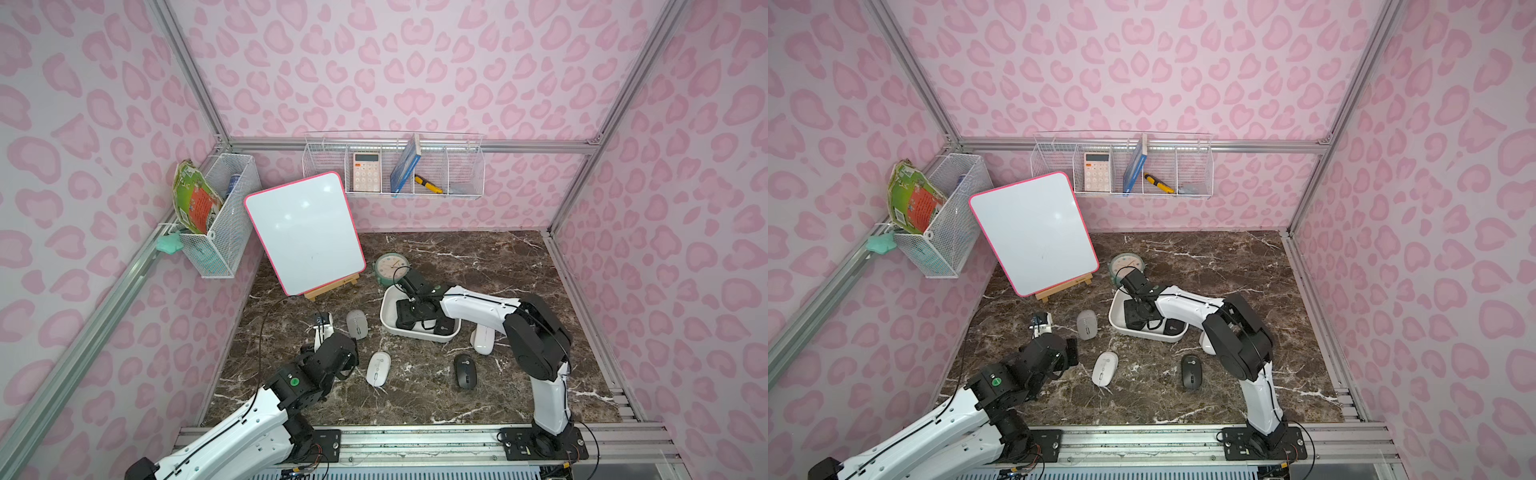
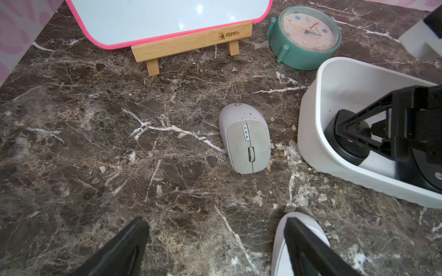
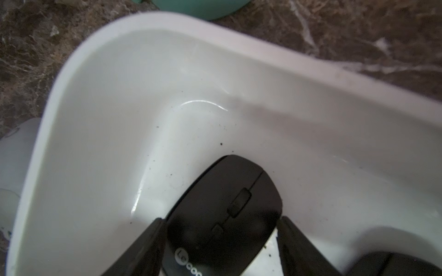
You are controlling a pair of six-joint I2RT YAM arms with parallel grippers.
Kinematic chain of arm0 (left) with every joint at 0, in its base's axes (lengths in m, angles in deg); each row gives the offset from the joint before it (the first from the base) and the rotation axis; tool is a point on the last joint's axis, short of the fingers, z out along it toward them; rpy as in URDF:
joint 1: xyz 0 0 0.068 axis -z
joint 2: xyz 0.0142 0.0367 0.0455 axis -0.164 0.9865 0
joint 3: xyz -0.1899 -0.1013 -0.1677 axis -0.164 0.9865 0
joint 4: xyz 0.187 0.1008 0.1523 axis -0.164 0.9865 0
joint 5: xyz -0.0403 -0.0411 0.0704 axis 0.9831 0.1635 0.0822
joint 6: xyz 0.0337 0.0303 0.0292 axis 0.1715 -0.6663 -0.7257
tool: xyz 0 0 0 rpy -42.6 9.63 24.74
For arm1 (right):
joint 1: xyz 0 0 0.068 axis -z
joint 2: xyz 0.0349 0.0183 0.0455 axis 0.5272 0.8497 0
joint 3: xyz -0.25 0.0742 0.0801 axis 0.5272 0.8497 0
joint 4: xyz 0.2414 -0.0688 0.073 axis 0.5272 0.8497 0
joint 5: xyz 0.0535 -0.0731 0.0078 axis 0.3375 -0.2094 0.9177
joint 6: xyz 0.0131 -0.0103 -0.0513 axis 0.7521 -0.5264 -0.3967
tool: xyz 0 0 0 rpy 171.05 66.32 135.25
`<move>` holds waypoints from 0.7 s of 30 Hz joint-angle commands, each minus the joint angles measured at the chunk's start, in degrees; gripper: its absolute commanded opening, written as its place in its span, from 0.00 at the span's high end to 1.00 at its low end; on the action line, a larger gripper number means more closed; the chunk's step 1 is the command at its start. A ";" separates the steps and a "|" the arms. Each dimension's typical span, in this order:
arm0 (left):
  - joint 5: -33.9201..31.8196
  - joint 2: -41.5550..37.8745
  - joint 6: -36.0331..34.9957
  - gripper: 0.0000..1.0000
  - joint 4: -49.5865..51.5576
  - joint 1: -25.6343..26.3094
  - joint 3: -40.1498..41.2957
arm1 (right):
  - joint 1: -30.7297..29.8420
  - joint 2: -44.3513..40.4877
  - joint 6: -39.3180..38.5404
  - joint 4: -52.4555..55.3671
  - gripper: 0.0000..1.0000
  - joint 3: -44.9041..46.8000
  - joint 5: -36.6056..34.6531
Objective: Take out the mouse from the storage box
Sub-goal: Pick up the mouse from the storage box.
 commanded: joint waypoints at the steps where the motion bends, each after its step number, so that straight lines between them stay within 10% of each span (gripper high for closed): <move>1: -0.40 -0.20 -0.72 0.06 -0.77 -0.05 0.26 | -0.05 -0.03 -1.56 1.46 0.27 -1.61 -1.18; 9: -0.05 -0.52 -1.07 0.06 -1.37 -0.09 0.55 | -0.31 -2.98 0.20 1.65 0.08 2.16 -4.18; 21: 0.30 0.08 -1.08 0.06 -1.55 -0.08 0.49 | -1.72 3.52 1.58 0.30 0.08 -1.83 -1.49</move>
